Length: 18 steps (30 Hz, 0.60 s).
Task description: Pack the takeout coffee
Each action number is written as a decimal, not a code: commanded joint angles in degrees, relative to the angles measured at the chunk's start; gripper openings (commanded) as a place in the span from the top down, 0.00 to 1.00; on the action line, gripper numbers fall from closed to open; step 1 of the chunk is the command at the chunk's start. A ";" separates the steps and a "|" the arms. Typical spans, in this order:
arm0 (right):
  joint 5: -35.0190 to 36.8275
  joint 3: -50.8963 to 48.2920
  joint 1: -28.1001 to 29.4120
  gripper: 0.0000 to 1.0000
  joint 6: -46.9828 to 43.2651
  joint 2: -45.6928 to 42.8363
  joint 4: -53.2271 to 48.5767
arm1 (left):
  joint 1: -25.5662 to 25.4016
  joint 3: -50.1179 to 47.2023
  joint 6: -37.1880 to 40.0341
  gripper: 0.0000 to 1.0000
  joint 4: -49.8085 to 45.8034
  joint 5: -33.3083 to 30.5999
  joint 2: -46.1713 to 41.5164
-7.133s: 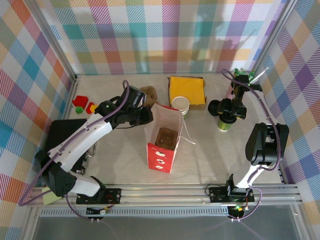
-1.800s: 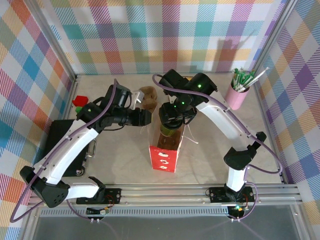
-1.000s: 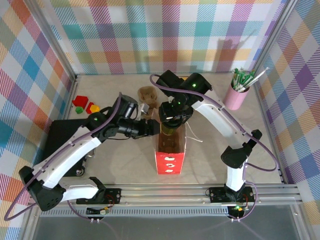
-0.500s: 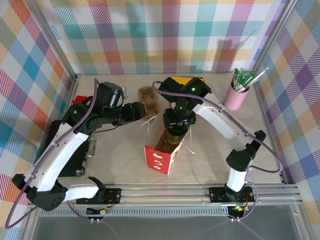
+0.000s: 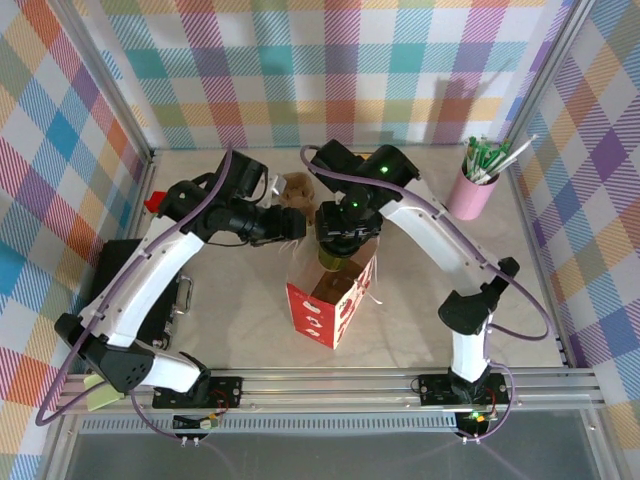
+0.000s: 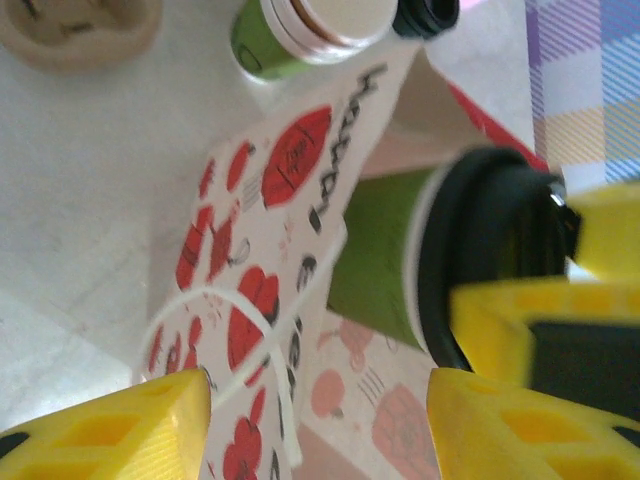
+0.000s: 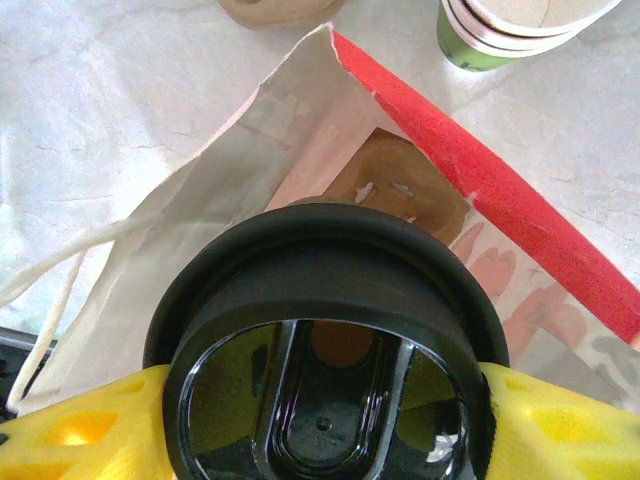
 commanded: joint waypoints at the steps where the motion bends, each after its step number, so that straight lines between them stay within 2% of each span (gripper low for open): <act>1: -0.64 0.39 -0.43 0.42 1.57 -0.82 -10.03 | 0.48 -5.04 1.97 0.44 -0.99 10.38 -5.26; 8: 0.60 -1.22 -1.70 0.42 1.14 -1.31 -9.91 | -0.18 -12.32 3.79 0.45 2.39 20.65 -8.52; 18: 1.07 0.22 -4.31 0.42 1.28 -0.74 -9.94 | -7.07 -15.79 -1.41 0.46 14.06 24.22 -6.64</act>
